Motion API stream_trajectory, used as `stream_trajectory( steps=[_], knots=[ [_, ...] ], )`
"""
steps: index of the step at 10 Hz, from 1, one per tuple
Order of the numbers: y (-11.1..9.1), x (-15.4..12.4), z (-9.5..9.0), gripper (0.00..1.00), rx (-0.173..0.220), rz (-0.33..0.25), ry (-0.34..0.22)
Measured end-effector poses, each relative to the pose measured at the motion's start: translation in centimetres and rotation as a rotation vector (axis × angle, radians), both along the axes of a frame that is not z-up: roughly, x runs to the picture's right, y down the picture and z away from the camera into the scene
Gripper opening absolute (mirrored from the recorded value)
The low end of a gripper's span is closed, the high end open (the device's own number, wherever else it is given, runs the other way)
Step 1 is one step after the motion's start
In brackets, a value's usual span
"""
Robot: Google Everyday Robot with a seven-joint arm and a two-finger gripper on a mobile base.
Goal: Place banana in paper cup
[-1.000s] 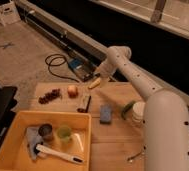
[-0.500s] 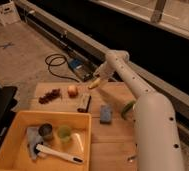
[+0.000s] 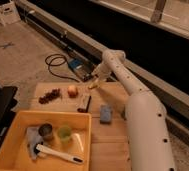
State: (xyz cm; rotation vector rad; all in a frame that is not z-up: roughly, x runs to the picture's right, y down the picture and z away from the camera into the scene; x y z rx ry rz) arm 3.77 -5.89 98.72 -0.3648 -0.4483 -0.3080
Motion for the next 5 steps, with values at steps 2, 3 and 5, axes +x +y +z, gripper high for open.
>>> stream_trajectory(
  steps=[2, 3, 5],
  knots=[
    [-0.4, 0.5, 0.7, 0.65, -0.002, -0.005, 0.001],
    [-0.4, 0.5, 1.1, 0.65, -0.006, -0.009, -0.002],
    [-0.2, 0.3, 1.9, 0.65, -0.019, -0.018, -0.016]
  ],
)
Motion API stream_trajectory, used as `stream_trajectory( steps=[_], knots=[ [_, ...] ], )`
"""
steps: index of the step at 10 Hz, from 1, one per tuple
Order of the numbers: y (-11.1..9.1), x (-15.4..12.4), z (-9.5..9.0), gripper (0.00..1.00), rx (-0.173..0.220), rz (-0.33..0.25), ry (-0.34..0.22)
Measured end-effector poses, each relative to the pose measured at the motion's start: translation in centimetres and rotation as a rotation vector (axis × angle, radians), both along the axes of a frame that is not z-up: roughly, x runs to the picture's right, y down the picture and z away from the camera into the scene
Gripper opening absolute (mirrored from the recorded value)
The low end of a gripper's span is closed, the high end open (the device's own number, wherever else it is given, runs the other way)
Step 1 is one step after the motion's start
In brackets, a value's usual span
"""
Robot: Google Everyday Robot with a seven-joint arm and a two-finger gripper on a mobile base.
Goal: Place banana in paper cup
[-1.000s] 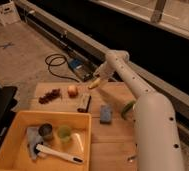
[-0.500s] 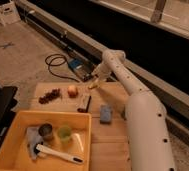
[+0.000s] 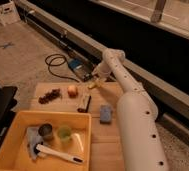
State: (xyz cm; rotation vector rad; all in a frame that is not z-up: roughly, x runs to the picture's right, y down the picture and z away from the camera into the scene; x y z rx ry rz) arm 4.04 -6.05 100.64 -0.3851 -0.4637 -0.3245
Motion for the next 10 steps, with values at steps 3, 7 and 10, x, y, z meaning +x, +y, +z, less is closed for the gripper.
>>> stream_trajectory(
  steps=[3, 7, 10],
  knots=[
    [0.7, -0.8, 1.1, 0.65, -0.026, -0.012, -0.028],
    [2.0, -2.3, 2.4, 0.60, -0.061, -0.022, -0.065],
    [2.0, -1.9, 2.4, 0.31, -0.061, -0.020, -0.062]
  ],
)
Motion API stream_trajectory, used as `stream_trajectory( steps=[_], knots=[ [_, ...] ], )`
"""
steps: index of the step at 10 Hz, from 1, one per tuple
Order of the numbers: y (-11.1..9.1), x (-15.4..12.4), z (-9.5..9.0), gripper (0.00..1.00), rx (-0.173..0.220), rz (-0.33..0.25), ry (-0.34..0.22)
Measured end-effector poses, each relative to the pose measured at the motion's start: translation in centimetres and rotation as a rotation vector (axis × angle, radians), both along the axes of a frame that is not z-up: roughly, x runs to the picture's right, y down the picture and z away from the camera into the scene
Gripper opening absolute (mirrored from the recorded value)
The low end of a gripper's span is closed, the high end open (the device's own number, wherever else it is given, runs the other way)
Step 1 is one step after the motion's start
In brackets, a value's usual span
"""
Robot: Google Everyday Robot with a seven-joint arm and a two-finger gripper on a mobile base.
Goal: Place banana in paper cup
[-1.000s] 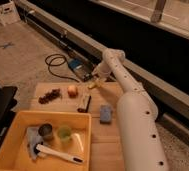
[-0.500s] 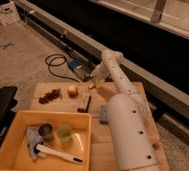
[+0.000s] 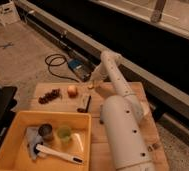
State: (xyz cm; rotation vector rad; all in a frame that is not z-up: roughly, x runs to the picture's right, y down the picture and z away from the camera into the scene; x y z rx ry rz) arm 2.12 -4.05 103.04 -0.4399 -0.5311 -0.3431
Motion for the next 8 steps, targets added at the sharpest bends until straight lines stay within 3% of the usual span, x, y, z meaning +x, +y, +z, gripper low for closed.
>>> stream_trajectory(
  steps=[3, 8],
  knots=[
    [-0.01, 0.00, 0.00, 0.03, 0.000, 0.000, 0.000],
    [0.41, 0.20, 0.17, 0.00, 0.005, 0.013, 0.011]
  ],
)
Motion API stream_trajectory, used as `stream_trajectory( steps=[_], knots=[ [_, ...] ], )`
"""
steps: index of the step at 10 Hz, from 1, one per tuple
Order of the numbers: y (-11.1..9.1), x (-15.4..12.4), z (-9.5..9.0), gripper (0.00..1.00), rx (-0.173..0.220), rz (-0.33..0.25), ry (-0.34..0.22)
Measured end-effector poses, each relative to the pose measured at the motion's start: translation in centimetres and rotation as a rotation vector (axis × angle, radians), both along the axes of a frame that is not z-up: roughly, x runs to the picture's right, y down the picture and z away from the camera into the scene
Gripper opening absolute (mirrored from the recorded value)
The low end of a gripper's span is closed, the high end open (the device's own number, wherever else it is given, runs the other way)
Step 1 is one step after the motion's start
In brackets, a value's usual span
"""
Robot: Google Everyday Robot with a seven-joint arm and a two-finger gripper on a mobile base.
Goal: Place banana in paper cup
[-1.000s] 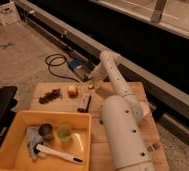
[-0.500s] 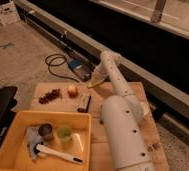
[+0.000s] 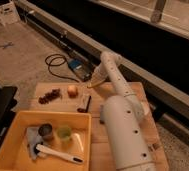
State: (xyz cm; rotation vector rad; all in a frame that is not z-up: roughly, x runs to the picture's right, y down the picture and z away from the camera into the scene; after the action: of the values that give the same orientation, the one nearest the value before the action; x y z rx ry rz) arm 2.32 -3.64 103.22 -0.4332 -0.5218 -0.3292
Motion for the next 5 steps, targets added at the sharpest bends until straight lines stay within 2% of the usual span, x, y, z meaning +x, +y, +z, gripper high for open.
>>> stream_trajectory(
  steps=[1, 4, 5],
  knots=[
    [0.2, 0.1, -0.7, 0.00, 0.001, -0.005, 0.005],
    [-1.1, 0.4, -3.8, 0.00, 0.040, 0.009, 0.009],
    [-1.8, 0.4, -5.2, 0.00, 0.065, 0.011, 0.009]
  ],
)
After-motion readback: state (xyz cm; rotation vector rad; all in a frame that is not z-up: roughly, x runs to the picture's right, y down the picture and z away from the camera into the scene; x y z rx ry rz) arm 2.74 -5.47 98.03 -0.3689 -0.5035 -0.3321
